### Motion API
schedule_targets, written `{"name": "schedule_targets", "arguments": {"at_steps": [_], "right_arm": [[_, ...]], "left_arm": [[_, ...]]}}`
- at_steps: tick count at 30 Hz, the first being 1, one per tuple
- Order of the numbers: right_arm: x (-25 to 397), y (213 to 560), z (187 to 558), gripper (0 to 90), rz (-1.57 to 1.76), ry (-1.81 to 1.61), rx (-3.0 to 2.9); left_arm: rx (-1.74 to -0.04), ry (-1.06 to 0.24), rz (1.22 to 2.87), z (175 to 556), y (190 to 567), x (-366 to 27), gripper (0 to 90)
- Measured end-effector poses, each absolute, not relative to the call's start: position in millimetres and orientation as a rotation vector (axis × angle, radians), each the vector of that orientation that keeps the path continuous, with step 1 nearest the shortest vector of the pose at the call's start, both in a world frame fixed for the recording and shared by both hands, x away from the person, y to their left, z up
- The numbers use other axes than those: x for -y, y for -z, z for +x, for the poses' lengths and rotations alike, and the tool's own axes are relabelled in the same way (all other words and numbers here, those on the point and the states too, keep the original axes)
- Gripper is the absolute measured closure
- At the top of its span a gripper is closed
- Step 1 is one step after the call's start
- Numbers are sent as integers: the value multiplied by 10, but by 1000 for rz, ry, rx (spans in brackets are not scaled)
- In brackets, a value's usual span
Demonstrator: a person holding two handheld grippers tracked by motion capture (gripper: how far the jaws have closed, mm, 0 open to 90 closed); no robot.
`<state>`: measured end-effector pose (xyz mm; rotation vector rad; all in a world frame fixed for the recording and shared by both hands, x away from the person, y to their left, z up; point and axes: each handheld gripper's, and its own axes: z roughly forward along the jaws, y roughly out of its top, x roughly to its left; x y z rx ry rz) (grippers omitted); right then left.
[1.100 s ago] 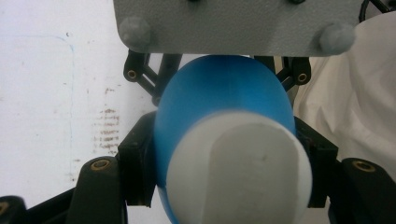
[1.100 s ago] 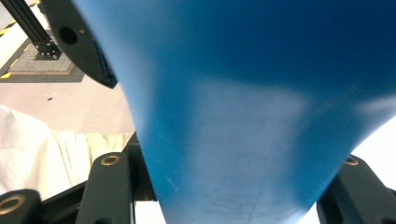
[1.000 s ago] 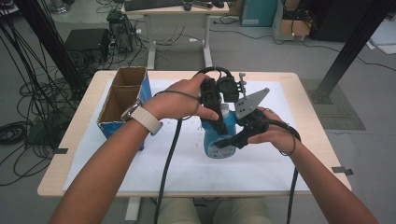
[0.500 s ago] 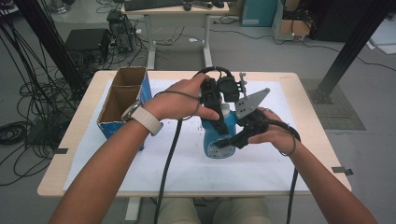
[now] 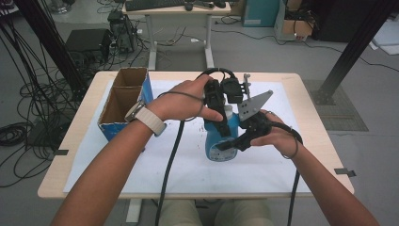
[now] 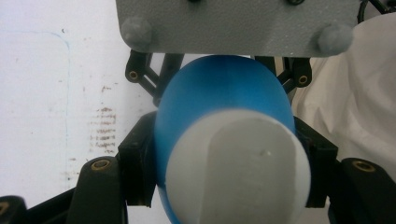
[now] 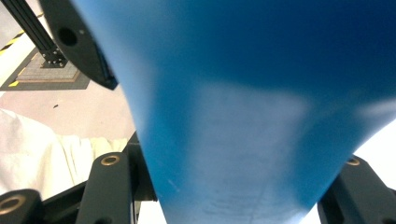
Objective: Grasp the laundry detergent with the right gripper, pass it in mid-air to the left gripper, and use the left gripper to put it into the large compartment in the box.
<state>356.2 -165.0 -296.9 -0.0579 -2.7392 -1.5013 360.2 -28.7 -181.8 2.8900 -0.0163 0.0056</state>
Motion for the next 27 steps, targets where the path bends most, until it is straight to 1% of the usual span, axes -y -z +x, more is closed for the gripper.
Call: {"name": "schedule_targets", "arguments": {"at_steps": [15, 16, 18, 19, 20, 21, 23, 24, 27], "right_arm": [[1663, 2949, 3576, 420, -37, 1479, 2752], [1664, 2953, 3576, 401, -37, 1483, 2752], [1660, 2972, 3576, 321, -8, 1512, 2737], [1674, 2978, 3571, 285, -33, 1516, 2730], [1696, 2980, 3566, 265, -69, 1505, 2727], [1738, 2984, 3566, 238, -97, 1508, 2715], [1855, 2993, 3567, 139, -198, 1502, 2699], [1906, 3004, 3580, 115, -224, 1502, 2709], [2054, 3025, 3584, 84, -305, 1455, 2742]], "left_arm": [[7, -14, 2897, 3595, 1805, 299, 375], [1, -16, 2905, 3604, 1799, 302, 375], [-8, -28, 2906, 3612, 1798, 313, 375], [-27, -36, 2912, 3603, 1799, 316, 375], [5, -47, 2930, 3619, 1794, 322, 375], [-20, -53, 2933, 3616, 1798, 316, 375], [-35, -50, 2940, 3630, 1800, 304, 375], [-41, -48, 2942, 3636, 1801, 298, 375], [-71, -64, 2952, 3654, 1802, 274, 375]]}}
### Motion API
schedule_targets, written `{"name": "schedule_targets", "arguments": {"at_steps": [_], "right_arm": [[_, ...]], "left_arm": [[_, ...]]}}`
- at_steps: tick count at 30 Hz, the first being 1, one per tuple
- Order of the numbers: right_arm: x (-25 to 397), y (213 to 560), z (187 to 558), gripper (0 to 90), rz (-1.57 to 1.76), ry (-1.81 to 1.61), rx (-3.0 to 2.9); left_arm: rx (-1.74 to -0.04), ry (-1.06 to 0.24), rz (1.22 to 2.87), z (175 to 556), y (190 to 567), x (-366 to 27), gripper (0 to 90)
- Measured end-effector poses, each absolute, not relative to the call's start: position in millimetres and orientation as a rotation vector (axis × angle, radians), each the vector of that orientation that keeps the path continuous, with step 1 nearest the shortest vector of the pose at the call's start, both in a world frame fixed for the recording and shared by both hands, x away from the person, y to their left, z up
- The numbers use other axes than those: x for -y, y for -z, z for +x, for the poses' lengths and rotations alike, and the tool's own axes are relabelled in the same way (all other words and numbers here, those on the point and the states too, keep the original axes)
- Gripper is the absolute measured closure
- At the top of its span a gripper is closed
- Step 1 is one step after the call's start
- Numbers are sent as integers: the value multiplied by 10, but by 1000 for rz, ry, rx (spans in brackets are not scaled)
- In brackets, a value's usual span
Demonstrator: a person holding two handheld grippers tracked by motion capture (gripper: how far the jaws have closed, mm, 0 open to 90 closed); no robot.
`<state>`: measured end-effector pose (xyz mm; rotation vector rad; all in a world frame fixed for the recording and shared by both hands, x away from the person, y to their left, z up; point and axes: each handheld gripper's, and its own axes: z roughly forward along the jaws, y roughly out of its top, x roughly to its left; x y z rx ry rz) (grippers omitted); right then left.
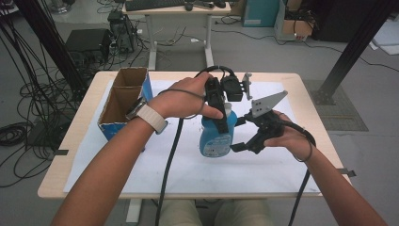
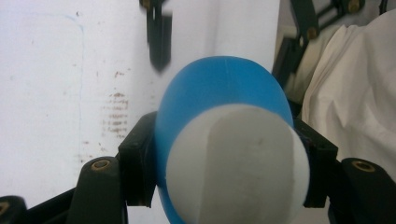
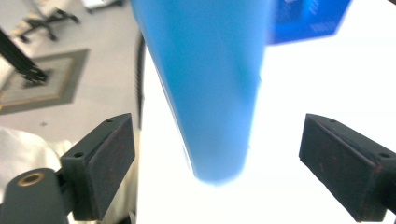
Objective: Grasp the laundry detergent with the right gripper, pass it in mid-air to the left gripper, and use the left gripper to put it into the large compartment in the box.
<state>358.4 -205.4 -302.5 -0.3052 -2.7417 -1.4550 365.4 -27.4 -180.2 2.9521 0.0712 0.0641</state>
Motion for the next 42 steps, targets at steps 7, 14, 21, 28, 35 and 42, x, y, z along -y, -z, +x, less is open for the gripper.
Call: {"name": "schedule_targets", "arguments": {"at_steps": [7, 14, 21, 28, 35, 42], "right_arm": [[2367, 3118, 3635, 47, -450, 1214, 2903], [2620, 3120, 3631, 28, -421, 1128, 2933], [2776, 3069, 3653, 34, -360, 1037, 3020], [2886, 2974, 3660, 33, -398, 997, 3075], [2981, 2938, 3640, 32, -426, 966, 3097], [3038, 2942, 3587, 32, -545, 949, 3089]], "left_arm": [[-175, -82, 2973, 3693, 1746, 191, 375], [-242, -106, 2978, 3714, 1634, 123, 374], [-417, -124, 2957, 3745, 1511, 34, 375], [-571, -184, 2923, 3787, 1363, -58, 375], [-761, -232, 2870, 3863, 1165, -167, 375], [-927, -283, 2818, 3923, 989, -289, 375]]}}
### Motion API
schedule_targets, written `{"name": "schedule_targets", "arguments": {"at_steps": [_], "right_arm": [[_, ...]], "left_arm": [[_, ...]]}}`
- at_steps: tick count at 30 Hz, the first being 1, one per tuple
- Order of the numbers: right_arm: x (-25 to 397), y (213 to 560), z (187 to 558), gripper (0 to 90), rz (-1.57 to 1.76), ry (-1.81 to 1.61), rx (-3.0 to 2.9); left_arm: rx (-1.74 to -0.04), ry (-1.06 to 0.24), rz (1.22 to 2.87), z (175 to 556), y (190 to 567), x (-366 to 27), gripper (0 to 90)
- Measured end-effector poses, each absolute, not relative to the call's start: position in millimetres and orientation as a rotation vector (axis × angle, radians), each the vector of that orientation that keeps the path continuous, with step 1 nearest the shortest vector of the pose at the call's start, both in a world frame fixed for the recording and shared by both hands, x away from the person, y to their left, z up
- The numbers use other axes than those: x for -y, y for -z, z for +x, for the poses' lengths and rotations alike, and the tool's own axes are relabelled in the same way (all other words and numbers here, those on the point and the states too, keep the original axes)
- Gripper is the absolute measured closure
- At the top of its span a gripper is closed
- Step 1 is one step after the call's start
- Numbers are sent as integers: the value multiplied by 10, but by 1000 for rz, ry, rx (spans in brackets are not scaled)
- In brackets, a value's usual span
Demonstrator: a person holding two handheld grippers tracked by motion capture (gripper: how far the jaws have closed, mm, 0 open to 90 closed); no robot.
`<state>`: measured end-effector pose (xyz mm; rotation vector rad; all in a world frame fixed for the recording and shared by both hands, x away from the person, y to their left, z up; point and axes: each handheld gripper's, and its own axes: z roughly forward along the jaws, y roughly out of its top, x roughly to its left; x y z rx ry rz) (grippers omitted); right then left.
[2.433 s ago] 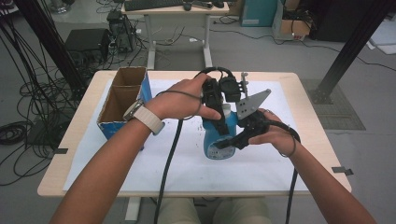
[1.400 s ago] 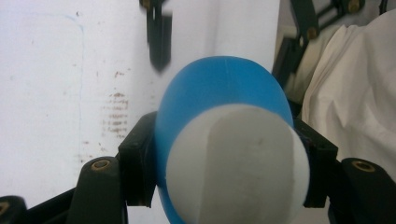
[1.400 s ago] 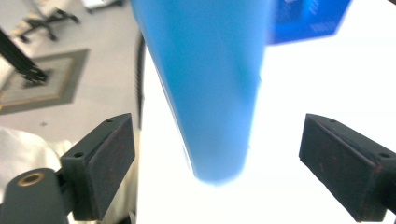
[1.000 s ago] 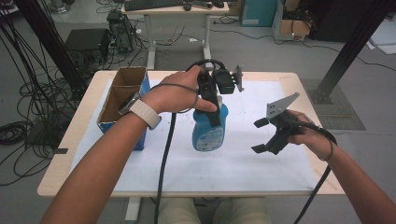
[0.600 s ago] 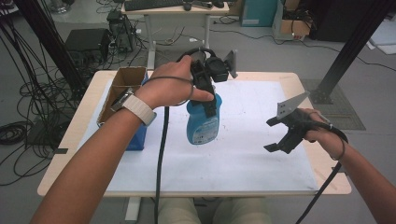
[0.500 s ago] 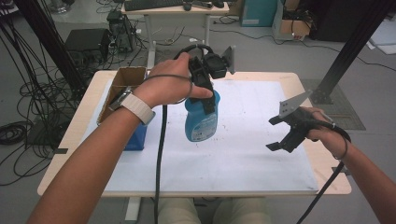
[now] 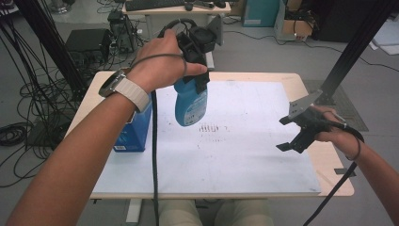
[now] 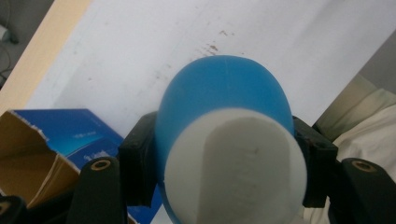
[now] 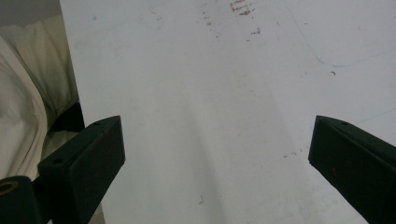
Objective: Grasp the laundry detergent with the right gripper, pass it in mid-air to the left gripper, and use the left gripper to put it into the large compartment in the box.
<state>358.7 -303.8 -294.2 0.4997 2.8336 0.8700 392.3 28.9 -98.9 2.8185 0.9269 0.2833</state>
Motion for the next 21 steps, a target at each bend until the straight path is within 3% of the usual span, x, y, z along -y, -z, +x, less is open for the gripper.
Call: {"name": "schedule_targets", "arguments": {"at_steps": [21], "right_arm": [[3120, 2915, 3585, 35, 513, -798, -2855]], "left_arm": [[-1169, -366, 2711, 4068, 518, -615, 375]]}}
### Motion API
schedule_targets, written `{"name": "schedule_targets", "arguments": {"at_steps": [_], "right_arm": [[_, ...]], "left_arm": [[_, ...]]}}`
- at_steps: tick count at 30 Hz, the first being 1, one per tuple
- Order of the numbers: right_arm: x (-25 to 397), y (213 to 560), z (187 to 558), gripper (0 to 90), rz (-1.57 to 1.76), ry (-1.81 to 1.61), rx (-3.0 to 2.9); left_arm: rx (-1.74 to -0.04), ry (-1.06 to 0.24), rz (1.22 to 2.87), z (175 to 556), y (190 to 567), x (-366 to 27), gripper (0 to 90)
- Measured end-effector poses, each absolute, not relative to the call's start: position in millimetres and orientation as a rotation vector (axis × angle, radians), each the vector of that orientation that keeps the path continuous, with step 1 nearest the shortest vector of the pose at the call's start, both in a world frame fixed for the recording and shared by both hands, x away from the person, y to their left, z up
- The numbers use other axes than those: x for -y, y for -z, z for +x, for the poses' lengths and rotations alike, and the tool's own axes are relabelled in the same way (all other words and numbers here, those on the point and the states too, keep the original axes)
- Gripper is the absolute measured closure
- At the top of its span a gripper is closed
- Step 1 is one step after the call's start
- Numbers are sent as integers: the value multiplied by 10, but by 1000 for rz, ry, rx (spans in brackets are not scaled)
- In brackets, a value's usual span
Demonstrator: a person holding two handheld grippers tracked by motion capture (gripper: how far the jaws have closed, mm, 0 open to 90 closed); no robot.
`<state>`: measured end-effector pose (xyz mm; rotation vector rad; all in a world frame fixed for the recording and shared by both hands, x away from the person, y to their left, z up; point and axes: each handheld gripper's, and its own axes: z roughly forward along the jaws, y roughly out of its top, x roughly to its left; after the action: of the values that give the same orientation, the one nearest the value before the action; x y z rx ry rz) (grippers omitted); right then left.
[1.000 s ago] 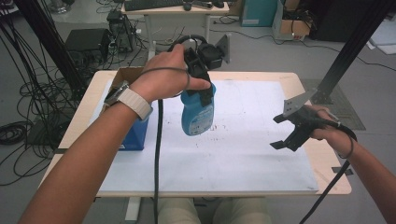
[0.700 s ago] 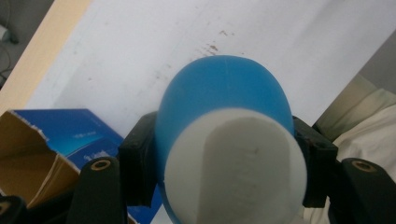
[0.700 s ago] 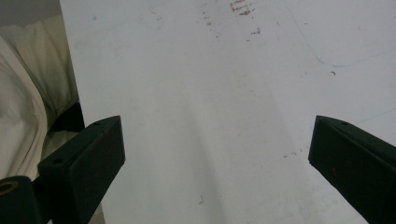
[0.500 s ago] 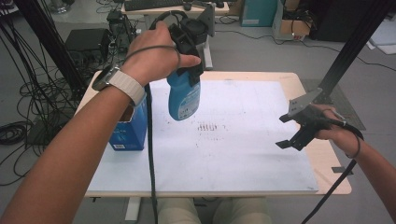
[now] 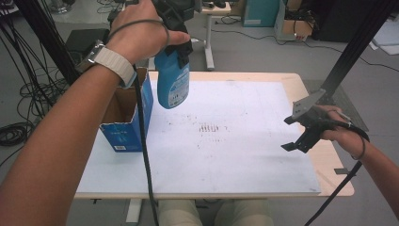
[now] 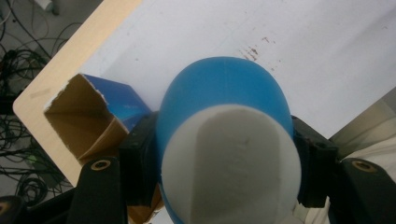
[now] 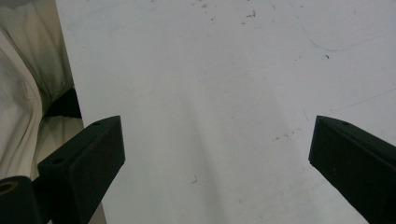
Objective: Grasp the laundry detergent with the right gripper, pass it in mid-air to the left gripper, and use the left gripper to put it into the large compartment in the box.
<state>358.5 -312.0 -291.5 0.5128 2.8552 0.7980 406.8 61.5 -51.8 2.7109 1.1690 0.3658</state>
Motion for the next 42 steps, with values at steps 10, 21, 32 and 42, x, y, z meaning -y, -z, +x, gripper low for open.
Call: {"name": "schedule_targets", "arguments": {"at_steps": [10, 21, 32, 42], "right_arm": [[3158, 2893, 3606, 35, 538, -795, -2848], [3200, 2938, 3628, 36, 573, -782, -2852], [3194, 2952, 3645, 35, 581, -785, -2848], [3150, 3001, 3650, 36, 571, -785, -2858]], "left_arm": [[-1333, -387, 2623, 4131, 379, -827, 376], [-1501, -421, 2549, 4245, 381, -1158, 376], [-1648, -440, 2464, 4353, 440, -1440, 376], [-1751, -428, 2410, 4412, 601, -1692, 376]]}}
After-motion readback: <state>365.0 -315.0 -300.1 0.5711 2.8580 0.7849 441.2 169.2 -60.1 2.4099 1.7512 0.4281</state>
